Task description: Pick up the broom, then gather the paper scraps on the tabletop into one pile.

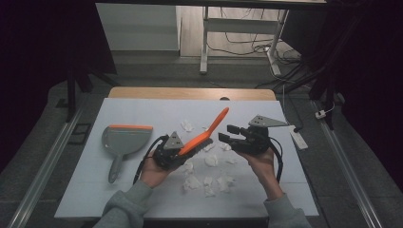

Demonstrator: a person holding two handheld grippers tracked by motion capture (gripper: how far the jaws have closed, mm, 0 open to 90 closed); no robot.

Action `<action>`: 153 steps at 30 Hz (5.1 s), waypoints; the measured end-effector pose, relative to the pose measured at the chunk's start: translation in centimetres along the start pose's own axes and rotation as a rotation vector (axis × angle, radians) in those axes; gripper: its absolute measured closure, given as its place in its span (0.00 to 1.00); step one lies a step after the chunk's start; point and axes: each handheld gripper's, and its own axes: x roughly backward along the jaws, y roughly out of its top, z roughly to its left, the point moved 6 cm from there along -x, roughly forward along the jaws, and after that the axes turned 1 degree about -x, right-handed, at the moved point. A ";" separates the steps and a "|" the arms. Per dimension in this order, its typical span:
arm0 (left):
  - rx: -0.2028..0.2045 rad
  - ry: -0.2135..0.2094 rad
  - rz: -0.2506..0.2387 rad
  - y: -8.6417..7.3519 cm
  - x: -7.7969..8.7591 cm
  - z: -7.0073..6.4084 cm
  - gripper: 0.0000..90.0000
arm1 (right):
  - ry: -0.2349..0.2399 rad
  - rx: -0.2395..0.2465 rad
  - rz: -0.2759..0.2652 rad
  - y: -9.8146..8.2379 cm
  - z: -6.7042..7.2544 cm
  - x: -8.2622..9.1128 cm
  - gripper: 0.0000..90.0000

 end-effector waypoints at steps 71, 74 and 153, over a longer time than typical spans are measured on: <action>-0.189 0.077 0.125 -0.1 2.9 -1.2 0.48 | 0.083 0.519 0.527 -5.3 2.8 -2.4 0.76; -0.128 0.110 0.097 -1.1 4.1 -0.5 0.44 | 0.055 0.465 0.503 -4.9 1.8 -2.0 0.76; 0.219 0.236 0.028 -13.5 10.4 4.4 0.42 | -0.426 0.293 0.700 -0.5 -12.5 -7.5 0.77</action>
